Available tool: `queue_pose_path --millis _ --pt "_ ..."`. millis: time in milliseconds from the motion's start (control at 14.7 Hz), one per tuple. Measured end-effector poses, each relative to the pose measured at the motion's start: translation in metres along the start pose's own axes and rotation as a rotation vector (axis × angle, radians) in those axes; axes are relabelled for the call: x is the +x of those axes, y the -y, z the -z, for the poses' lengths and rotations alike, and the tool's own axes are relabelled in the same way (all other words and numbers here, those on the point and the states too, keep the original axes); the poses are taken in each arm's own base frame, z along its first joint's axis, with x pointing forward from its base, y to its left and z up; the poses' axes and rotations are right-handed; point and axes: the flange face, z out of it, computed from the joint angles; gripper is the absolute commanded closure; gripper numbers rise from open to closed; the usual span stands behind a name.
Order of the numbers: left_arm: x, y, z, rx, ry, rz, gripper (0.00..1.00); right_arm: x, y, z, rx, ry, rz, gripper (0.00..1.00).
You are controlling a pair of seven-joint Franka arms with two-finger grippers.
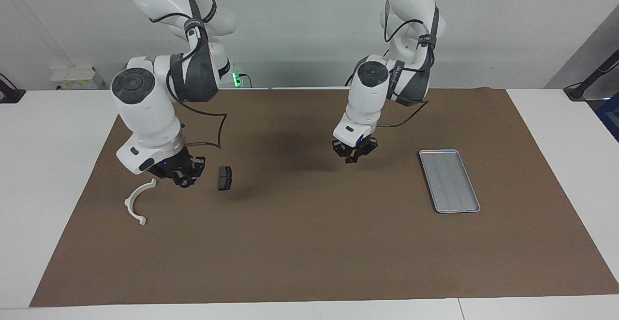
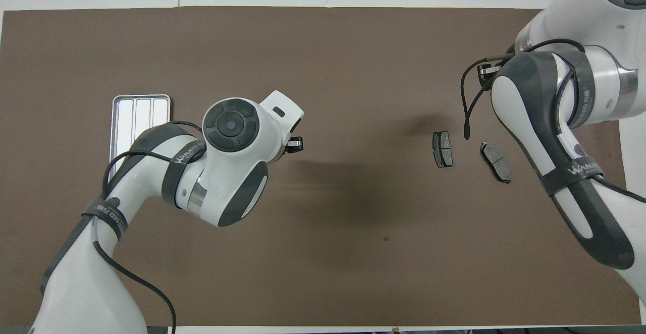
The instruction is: Place bearing gear from tray to pile
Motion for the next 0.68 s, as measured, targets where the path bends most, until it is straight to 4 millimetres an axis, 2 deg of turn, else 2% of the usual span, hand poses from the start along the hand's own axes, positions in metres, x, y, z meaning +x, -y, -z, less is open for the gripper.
queue_pose_path --millis 136,272,543,679 --pt "-0.023 -0.023 -0.011 -0.005 -0.001 -0.013 0.94 -0.004 -0.020 -0.049 0.005 -0.027 -0.018 1.00" --pt "-0.039 -0.039 -0.015 0.001 0.002 -0.026 0.94 -0.010 -0.031 -0.084 0.008 -0.030 -0.021 1.00" --pt "-0.044 -0.042 -0.039 0.043 -0.024 -0.025 0.94 -0.008 -0.070 -0.121 0.008 -0.055 0.003 1.00" --pt "-0.042 -0.041 -0.047 0.044 -0.027 -0.024 0.94 -0.006 -0.081 -0.136 0.008 -0.063 0.001 1.00"
